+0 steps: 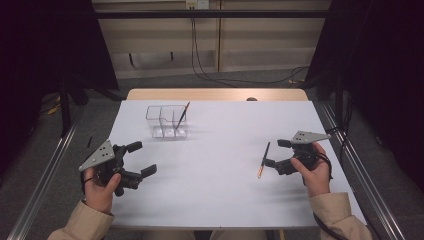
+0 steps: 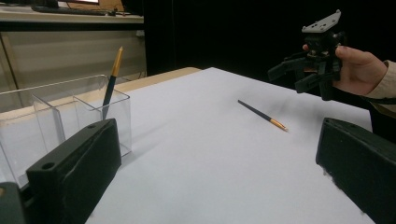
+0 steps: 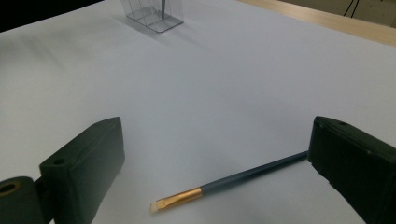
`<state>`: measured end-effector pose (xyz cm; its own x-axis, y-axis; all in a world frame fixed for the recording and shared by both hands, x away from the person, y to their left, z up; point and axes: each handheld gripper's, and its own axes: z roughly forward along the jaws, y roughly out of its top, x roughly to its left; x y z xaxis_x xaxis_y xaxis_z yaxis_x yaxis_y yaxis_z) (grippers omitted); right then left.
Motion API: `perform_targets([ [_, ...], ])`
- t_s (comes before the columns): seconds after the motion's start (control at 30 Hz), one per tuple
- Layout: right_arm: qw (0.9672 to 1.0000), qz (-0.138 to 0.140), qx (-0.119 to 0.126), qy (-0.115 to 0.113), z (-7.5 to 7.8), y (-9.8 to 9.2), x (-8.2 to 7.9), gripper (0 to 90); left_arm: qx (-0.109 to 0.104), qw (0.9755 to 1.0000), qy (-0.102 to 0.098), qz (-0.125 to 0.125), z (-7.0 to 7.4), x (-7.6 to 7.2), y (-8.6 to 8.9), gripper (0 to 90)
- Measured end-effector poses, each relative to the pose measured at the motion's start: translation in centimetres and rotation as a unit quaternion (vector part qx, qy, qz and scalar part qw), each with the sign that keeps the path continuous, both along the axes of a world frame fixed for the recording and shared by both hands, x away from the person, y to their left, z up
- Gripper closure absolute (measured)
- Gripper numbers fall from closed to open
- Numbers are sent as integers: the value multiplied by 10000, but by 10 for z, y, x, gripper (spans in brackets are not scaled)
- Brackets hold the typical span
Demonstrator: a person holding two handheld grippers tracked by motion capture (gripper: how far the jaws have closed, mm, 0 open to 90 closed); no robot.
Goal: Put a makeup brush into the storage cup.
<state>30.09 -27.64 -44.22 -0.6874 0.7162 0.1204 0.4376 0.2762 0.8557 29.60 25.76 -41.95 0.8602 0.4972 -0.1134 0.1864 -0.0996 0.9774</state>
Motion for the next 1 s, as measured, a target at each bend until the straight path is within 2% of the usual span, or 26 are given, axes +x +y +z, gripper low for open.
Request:
perform_targets([
  [0.33, 9997, -13, -178, 145, 0, 3, 4, 32, -27, 10000, 49, -42, -2, 2, -2, 0],
  [0.53, 9983, -23, -439, 384, 3, 9, 9, 32, -11, 10000, 13, -11, -1, 1, -1, 0],
  [0.77, 9947, 3, -719, 734, 5, 16, 18, 31, -8, 10000, 45, -3, -2, 2, 0, 0],
  [0.9, 9913, -32, -878, 981, 6, 21, 23, 31, -12, 10000, 51, -16, -2, 3, -1, 0],
  [1.0, 9870, -80, -1059, 1207, 6, 25, 27, 26, -17, 10000, 75, -35, -2, 4, -3, 0],
])
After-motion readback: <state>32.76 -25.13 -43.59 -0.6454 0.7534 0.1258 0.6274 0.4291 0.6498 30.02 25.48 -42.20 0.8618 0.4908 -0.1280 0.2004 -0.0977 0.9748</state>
